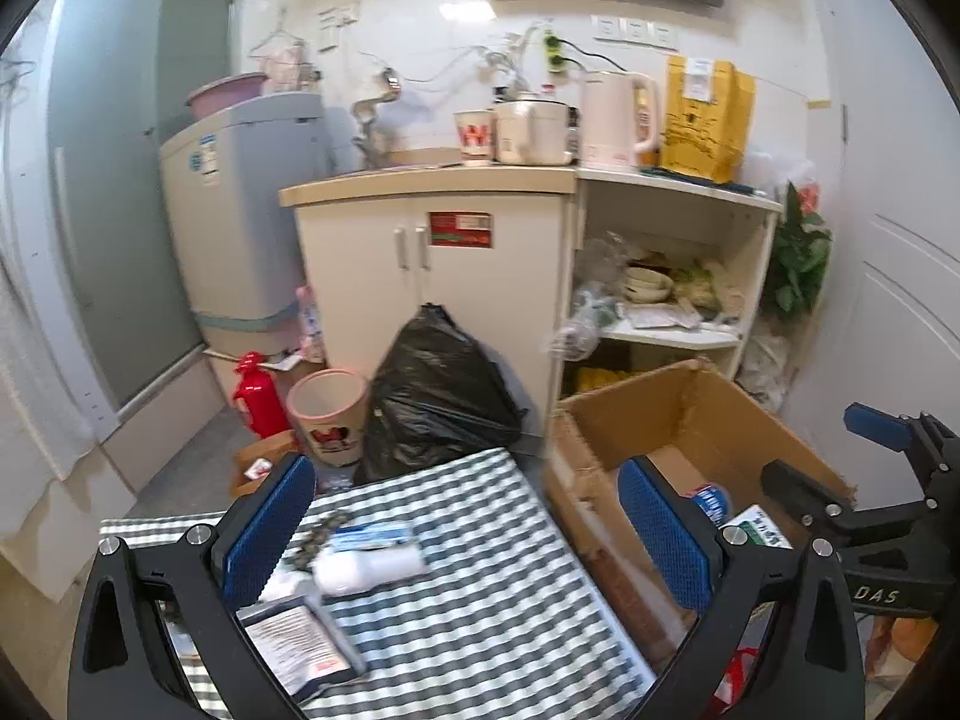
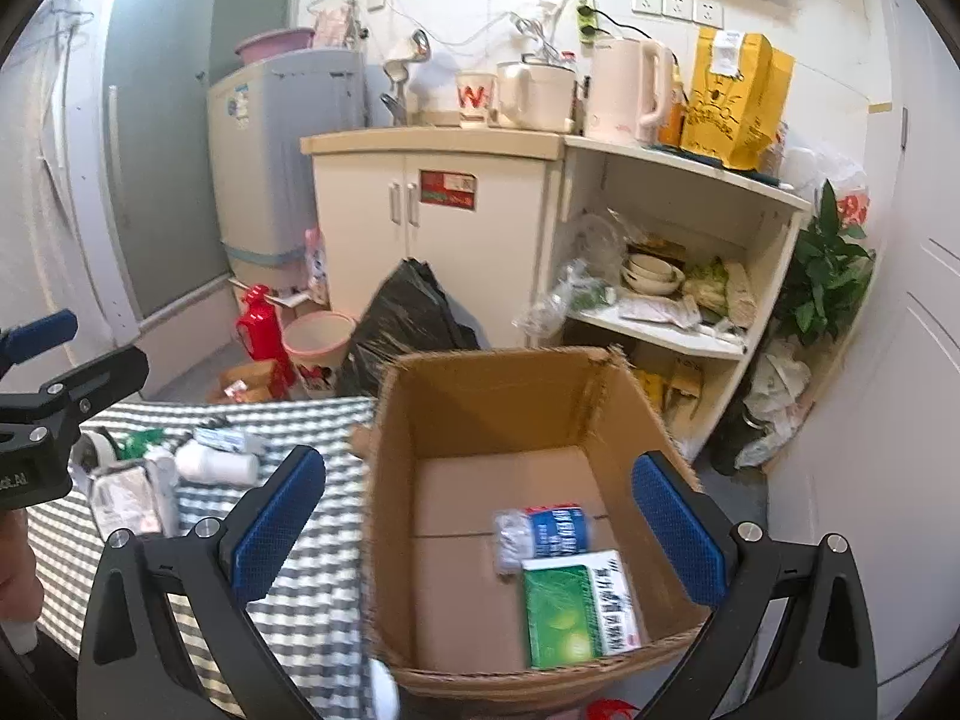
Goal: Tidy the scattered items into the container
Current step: 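Move both tools back over the table toward the remaining items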
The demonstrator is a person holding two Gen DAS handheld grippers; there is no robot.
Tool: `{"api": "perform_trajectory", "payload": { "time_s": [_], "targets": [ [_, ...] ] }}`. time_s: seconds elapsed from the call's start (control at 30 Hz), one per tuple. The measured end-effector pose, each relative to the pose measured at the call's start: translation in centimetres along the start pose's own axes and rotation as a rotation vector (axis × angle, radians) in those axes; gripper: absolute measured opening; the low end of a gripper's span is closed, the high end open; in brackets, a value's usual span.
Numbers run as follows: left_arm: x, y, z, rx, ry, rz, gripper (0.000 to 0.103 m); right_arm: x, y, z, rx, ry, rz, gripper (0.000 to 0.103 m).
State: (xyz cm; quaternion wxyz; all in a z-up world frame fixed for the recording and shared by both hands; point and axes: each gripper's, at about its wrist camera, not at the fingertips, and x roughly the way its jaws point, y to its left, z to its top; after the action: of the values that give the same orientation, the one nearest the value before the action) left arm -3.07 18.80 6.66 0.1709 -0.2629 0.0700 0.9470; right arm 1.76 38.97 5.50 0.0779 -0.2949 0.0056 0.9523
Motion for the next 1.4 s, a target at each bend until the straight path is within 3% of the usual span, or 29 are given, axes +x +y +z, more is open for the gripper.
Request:
{"api": "perform_trajectory", "payload": {
  "time_s": [0.4, 0.67, 1.4],
  "targets": [
    [-2.5, 5.9, -1.7, -0.093, -0.014, 0.123, 0.103, -0.5, 5.5, -0.3, -0.011, -0.023, 0.129, 0.103],
    [-3.4, 9.4, -3.5, -0.129, -0.002, 0.190, 0.103, -0.6, 8.6, -0.7, -0.018, -0.027, 0.155, 0.103],
    [-4.8, 18.0, -8.4, -0.189, 0.044, 0.276, 0.103, 0.1, 16.6, -2.7, -0.088, 0.010, 0.234, 0.103]
  ]
}}
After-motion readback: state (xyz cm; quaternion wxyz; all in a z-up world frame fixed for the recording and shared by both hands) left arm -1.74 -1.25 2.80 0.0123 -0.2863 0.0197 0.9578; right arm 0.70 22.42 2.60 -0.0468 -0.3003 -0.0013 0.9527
